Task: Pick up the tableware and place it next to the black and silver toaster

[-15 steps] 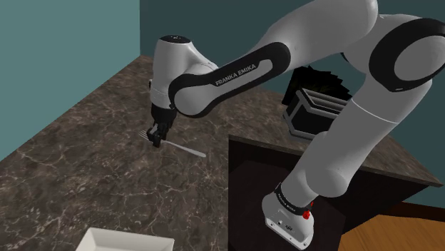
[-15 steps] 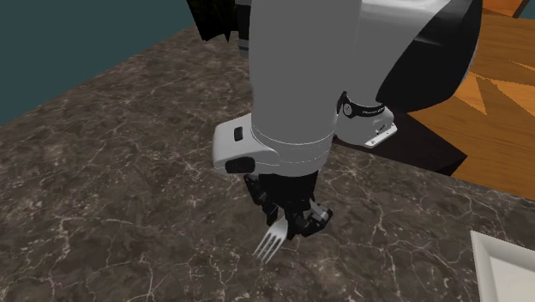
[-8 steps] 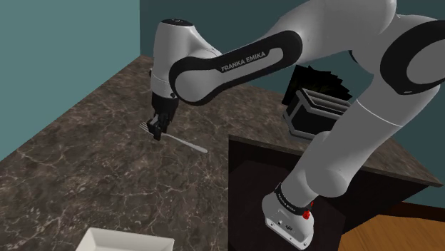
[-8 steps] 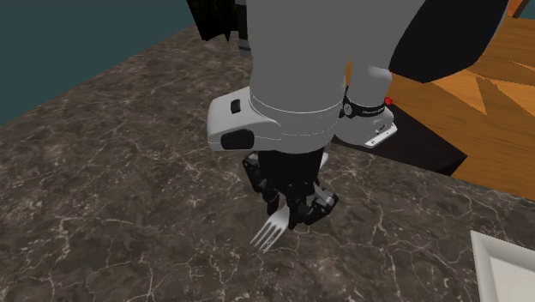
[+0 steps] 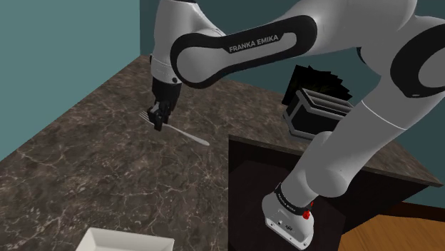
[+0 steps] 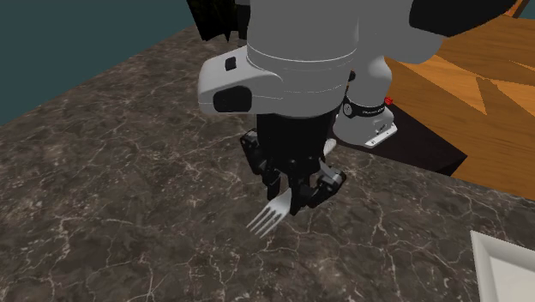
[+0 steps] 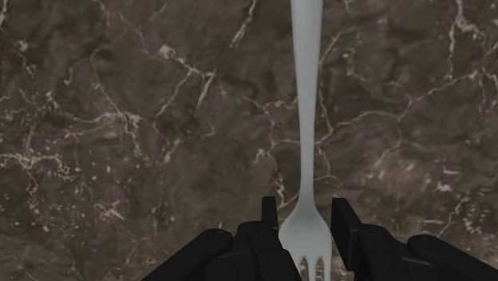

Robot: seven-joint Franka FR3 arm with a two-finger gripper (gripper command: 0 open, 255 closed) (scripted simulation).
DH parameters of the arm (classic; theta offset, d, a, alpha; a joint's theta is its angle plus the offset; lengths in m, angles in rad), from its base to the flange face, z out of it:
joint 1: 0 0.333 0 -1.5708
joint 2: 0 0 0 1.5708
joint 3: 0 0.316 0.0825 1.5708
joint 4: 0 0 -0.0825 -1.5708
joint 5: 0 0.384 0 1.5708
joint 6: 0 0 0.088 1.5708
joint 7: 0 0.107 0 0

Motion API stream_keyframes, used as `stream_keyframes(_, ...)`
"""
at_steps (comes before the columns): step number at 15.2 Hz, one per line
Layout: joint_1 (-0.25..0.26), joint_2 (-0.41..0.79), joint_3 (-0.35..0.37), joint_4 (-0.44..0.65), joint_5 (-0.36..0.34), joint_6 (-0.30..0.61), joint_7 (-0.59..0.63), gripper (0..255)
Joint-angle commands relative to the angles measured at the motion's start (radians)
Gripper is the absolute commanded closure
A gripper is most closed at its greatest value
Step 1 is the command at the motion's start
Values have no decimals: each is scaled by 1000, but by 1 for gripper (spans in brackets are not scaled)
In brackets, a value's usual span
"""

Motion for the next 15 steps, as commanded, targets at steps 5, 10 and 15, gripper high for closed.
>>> stream_keyframes(5,-1,-29,-4,54,9,-82,-6,255)
stream_keyframes(10,-2,-47,-7,103,13,-149,-9,255)
stream_keyframes(15,-3,-60,-11,158,16,-216,-11,255)
